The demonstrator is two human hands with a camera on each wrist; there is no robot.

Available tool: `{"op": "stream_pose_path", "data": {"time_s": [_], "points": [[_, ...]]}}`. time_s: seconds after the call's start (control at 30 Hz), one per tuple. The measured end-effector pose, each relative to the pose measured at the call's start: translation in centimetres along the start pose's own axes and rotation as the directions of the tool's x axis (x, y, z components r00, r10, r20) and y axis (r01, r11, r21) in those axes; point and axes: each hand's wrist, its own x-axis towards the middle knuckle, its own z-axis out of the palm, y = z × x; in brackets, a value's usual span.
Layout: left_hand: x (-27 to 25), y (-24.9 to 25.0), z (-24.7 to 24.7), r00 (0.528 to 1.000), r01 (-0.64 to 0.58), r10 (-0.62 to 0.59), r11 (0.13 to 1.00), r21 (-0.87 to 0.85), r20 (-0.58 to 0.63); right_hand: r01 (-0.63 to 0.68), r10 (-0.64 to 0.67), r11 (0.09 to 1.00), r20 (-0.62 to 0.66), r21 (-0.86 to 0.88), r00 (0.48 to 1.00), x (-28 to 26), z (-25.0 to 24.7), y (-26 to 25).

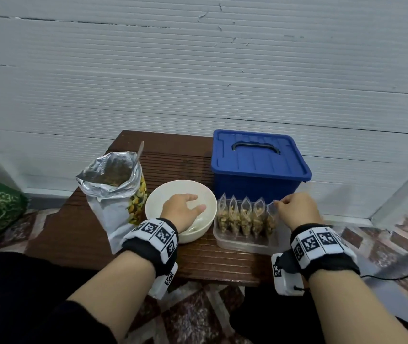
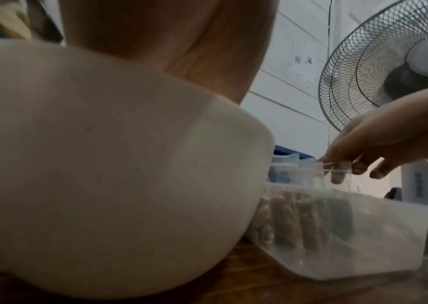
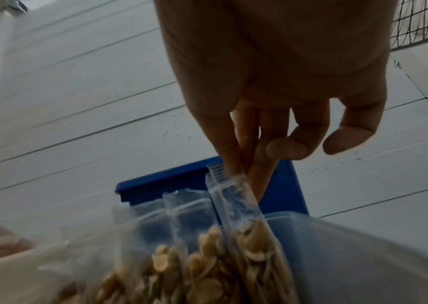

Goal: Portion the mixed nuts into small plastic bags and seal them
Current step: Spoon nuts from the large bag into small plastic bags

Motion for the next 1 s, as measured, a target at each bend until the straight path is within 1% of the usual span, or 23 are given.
{"op": "stream_pose_path", "data": {"time_s": [0.13, 0.23, 0.3, 0.5, 0.6, 0.77, 0.87, 1.0], "points": [[0.0, -0.3, 0.2, 1.0, -0.006, 0.005, 0.997, 0.081, 0.014, -0.023, 0.023, 1.0, 0.001, 0.016, 1.0, -0.3, 0.2, -0.1], [0.0, -0.2, 0.3, 0.999, -0.031, 0.036, 0.992, 0.12, -0.038, -0.014, 0.014, 1.0, 0.01, 0.009, 1.0, -0.4, 0.2, -0.3], [-0.2, 0.0, 0.2, 0.996, -0.025, 0.034, 0.994, 0.11, -0.077, -0.014, 0.014, 1.0, 0.006, -0.001, 1.0, -0.4, 0.1, -0.4], [-0.8, 0.4, -0.6, 0.987, -0.02, 0.025, 0.999, 0.035, -0.156, -0.021, 0.02, 0.998, -0.023, -0.052, 1.0, -0.1, 0.0, -0.6], [-0.7, 0.4, -1.1, 0.975, -0.056, 0.048, 0.998, -0.031, -0.215, -0.009, 0.004, 0.997, -0.062, -0.075, 0.998, 0.1, -0.1, -0.8], [-0.8, 0.4, -1.9, 0.947, -0.126, 0.074, 0.981, -0.151, -0.313, 0.05, -0.062, 0.995, -0.142, -0.087, 0.988, -0.1, -0.4, -1.5], [-0.7, 0.0, -2.3, 0.95, -0.137, 0.077, 0.974, -0.181, -0.302, 0.078, -0.093, 0.992, -0.171, -0.096, 0.981, -0.5, -0.8, -2.3], [-0.5, -0.5, -2.6, 0.96, -0.111, 0.032, 0.957, -0.27, -0.28, 0.107, -0.123, 0.99, -0.187, -0.097, 0.975, -1.0, -1.1, -3.3]]}}
